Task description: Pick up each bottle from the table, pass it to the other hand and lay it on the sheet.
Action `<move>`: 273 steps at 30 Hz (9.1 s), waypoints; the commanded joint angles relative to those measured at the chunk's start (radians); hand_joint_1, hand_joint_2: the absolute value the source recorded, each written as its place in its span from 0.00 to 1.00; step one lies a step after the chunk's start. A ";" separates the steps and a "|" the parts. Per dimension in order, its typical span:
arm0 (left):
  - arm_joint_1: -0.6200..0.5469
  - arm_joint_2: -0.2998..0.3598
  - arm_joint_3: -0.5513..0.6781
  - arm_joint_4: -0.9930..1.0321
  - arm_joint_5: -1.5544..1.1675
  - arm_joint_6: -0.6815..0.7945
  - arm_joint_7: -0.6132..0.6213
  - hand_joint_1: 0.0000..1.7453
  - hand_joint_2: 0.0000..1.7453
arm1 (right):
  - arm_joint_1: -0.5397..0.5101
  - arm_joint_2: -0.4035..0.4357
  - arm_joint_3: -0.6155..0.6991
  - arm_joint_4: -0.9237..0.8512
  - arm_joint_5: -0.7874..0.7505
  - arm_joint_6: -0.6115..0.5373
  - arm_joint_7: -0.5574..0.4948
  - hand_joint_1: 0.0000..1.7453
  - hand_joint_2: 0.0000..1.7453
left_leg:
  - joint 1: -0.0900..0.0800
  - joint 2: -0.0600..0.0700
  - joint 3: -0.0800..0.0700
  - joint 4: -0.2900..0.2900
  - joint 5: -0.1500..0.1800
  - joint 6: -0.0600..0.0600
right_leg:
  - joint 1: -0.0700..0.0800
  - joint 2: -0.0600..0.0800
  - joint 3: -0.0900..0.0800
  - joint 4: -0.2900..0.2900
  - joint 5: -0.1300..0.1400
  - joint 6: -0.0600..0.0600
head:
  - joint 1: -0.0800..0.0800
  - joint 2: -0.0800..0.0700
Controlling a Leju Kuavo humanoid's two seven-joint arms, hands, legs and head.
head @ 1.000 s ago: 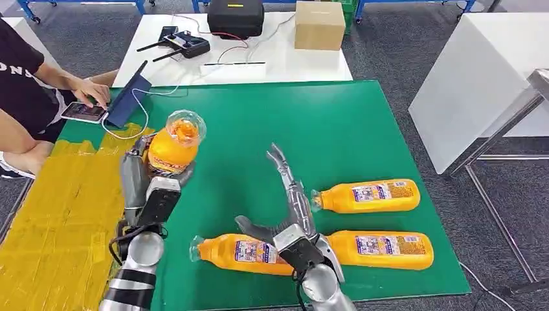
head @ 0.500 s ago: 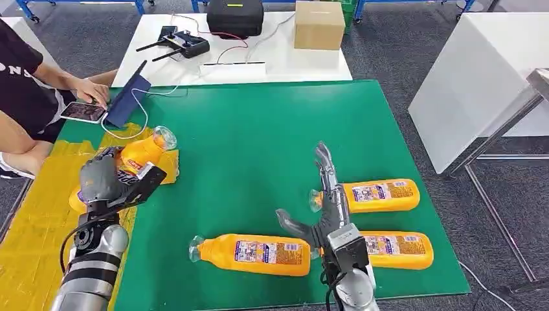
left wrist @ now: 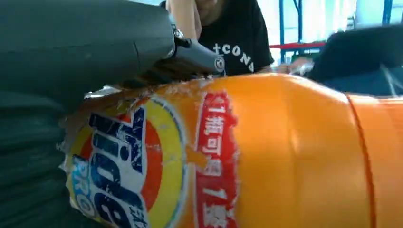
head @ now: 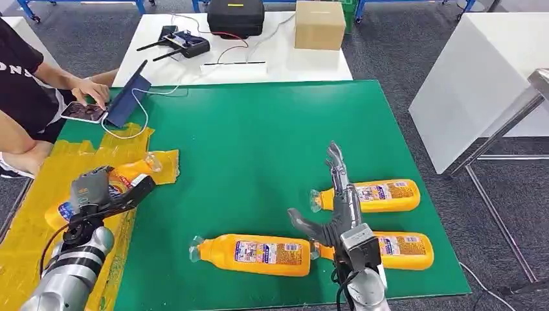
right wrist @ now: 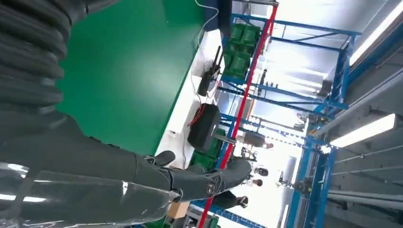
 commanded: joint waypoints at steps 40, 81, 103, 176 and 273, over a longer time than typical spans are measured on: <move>0.025 -0.126 0.047 -0.018 0.424 -0.091 -0.420 0.00 1.00 | -0.044 -0.020 -0.053 0.121 0.011 -0.006 -0.011 0.00 1.00 | 0.000 -0.002 0.007 -0.001 0.000 -0.002 | 0.000 -0.002 0.007 -0.001 0.000 0.000 | 0.000 0.000; 0.364 -0.279 -0.041 -0.850 1.096 -0.336 -0.598 0.00 1.00 | 0.007 -0.090 0.162 0.058 0.449 -0.176 0.070 0.00 1.00 | 0.001 -0.001 0.001 0.002 -0.002 -0.003 | 0.000 -0.001 0.002 0.001 -0.001 -0.001 | 0.000 0.000; 0.401 -0.350 -0.053 -0.884 1.238 -0.433 -0.622 0.00 1.00 | -0.049 -0.267 0.482 0.199 0.762 -0.213 0.247 0.00 1.00 | 0.001 0.000 0.003 -0.001 -0.001 -0.003 | 0.000 0.000 0.004 -0.002 0.000 -0.001 | 0.000 0.000; 0.457 -0.352 -0.113 -0.917 1.279 -0.478 -0.619 0.00 1.00 | -0.196 -0.152 0.281 0.751 1.106 -0.235 0.637 0.81 1.00 | 0.000 -0.001 0.006 -0.001 0.001 -0.002 | 0.000 -0.002 0.005 -0.002 0.002 -0.003 | 0.000 0.000; 0.508 -0.320 -0.188 -0.819 1.315 -0.715 -0.603 0.00 1.00 | -0.082 0.024 -0.087 0.267 0.440 -0.307 0.201 1.00 1.00 | 0.000 -0.001 -0.001 -0.002 0.002 -0.005 | 0.001 0.001 -0.004 -0.001 0.004 -0.008 | 0.000 0.000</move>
